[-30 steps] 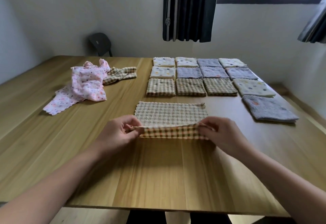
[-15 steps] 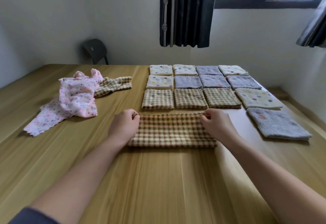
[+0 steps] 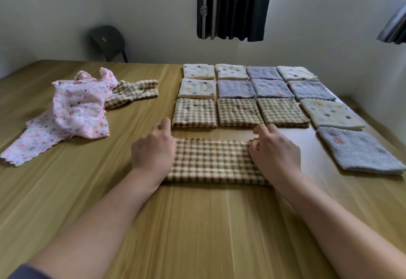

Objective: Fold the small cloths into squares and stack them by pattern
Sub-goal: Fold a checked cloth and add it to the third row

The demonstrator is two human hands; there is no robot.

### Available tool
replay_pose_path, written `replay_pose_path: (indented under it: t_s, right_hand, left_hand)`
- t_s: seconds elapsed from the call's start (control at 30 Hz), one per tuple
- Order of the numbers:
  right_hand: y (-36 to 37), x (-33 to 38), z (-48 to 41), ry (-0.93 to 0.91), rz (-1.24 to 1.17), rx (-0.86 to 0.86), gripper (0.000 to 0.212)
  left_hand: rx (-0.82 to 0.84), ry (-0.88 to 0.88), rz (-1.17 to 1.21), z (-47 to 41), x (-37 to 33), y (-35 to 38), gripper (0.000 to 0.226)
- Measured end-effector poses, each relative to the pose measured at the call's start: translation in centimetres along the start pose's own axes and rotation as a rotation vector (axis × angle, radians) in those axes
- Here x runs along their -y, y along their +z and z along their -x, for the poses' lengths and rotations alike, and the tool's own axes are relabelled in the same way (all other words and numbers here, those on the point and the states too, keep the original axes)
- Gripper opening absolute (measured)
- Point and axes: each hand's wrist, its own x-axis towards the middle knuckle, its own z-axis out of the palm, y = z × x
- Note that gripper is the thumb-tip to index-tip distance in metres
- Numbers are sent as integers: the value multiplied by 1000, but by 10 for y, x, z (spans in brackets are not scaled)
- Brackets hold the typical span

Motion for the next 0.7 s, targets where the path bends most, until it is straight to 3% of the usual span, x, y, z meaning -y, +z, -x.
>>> replay_pose_path:
  t_s: [0.07, 0.13, 0.2, 0.27, 0.37, 0.53, 0.7]
  right_hand:
    - [1, 1, 2, -114, -1, -97, 33]
    - [1, 10, 9, -250, -138, -153, 37]
    - [3, 23, 19, -304, -258, -16, 41]
    - [6, 31, 30, -259, -283, 214, 49]
    - [11, 31, 32, -240, -55, 439, 57]
    - [12, 23, 29, -206, 7, 504, 59]
    - [11, 15, 27, -161, -3, 505, 60]
  left_hand:
    - [-105, 162, 7, 0, -1, 2, 35]
    - [-228, 353, 122, 3, -5, 4, 30]
    - [-99, 457, 255, 7, -10, 4, 40]
    - [174, 478, 301, 12, -12, 6, 65]
    - [448, 457, 225, 13, -7, 15, 83]
    - [511, 454, 103, 13, -8, 18, 95]
    - [532, 418, 69, 14, -10, 17, 74]
